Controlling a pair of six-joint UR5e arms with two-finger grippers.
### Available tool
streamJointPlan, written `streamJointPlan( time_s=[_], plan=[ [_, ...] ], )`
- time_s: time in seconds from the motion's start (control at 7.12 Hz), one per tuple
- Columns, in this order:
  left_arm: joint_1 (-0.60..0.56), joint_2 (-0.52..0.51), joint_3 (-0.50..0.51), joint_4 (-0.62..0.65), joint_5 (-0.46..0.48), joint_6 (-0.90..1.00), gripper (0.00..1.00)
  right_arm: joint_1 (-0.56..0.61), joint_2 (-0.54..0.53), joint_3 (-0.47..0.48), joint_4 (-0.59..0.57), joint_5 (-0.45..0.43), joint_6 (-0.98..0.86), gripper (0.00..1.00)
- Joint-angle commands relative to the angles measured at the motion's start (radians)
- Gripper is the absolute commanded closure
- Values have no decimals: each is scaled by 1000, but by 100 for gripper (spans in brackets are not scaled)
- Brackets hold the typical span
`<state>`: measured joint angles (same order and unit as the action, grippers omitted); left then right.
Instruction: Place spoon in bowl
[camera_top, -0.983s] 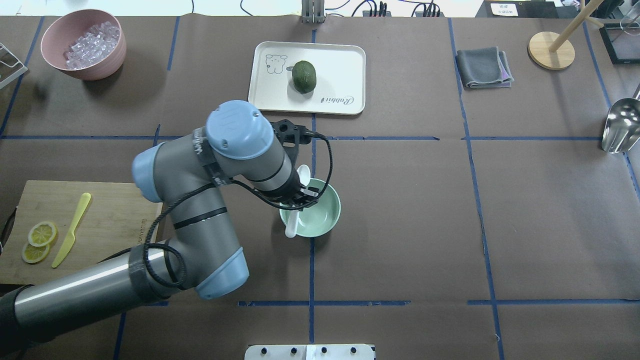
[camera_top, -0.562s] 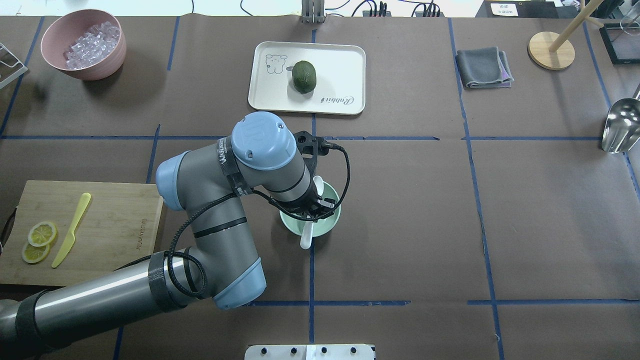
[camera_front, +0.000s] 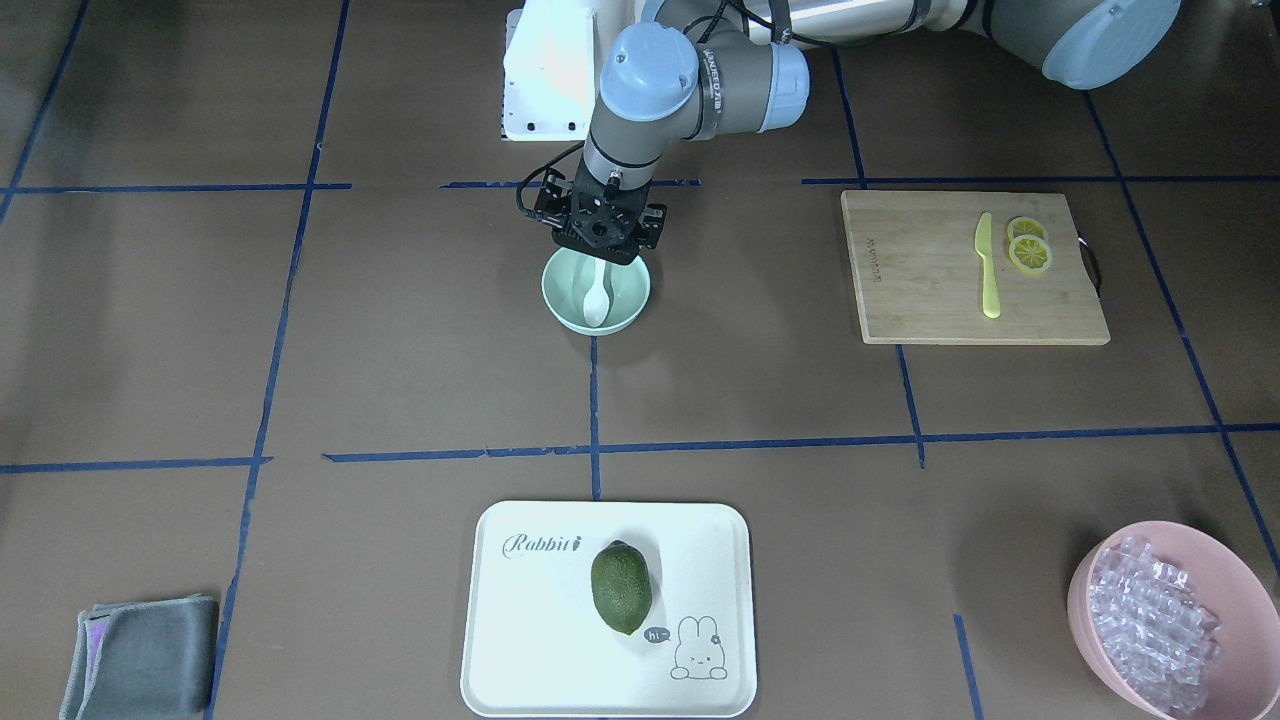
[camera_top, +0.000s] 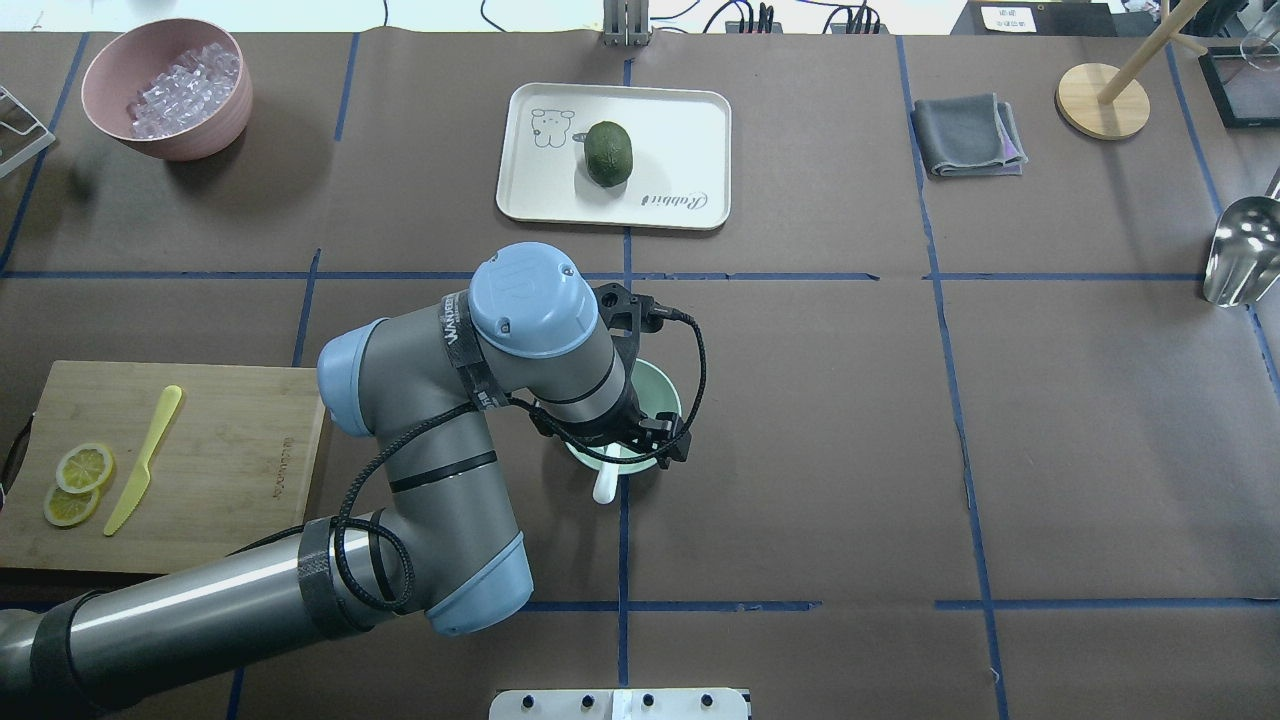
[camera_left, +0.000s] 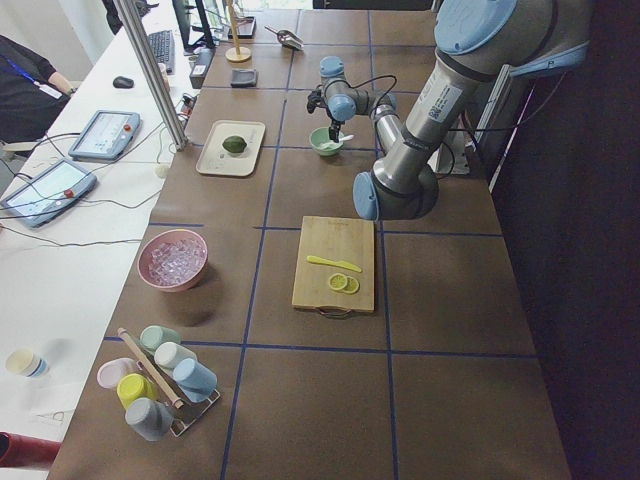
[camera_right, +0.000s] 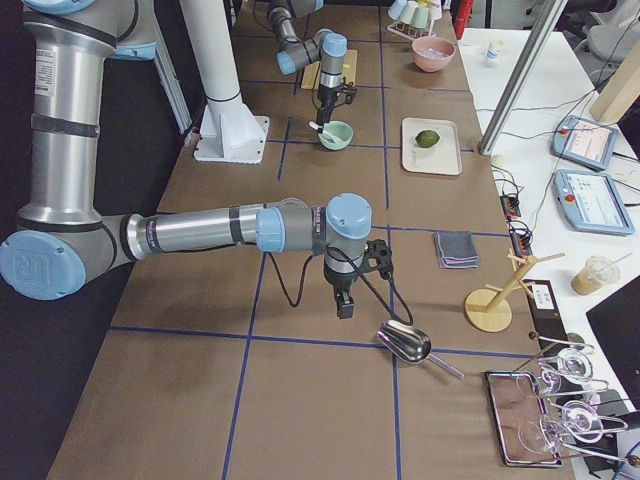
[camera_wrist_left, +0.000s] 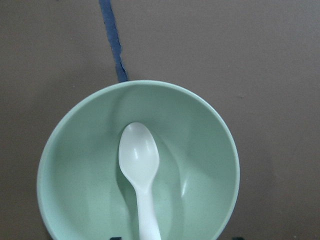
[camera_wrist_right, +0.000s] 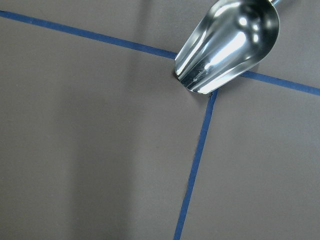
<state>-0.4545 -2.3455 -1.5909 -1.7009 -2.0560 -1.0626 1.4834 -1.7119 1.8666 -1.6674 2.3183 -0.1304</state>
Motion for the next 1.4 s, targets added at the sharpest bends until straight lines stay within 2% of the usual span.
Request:
streamJointPlan(
  time_s=[0.0, 0.28, 0.7, 0.98, 1.26],
  plan=[
    [-42, 26, -44, 76, -56, 13, 0, 0, 0, -1, 0, 12, 0, 0],
    [-119, 134, -174, 232, -56, 245, 0, 0, -20, 8, 2, 42, 0, 0],
    [-315, 367, -300, 250, -65, 415, 0, 0, -18, 0, 0, 30, 0, 1],
    [-509, 522, -305, 248, -93, 605, 0, 0, -18, 2, 0, 33, 5, 1],
    [-761, 664, -287, 253, -232, 944, 0, 0, -18, 2, 0, 32, 3, 1]
  ],
)
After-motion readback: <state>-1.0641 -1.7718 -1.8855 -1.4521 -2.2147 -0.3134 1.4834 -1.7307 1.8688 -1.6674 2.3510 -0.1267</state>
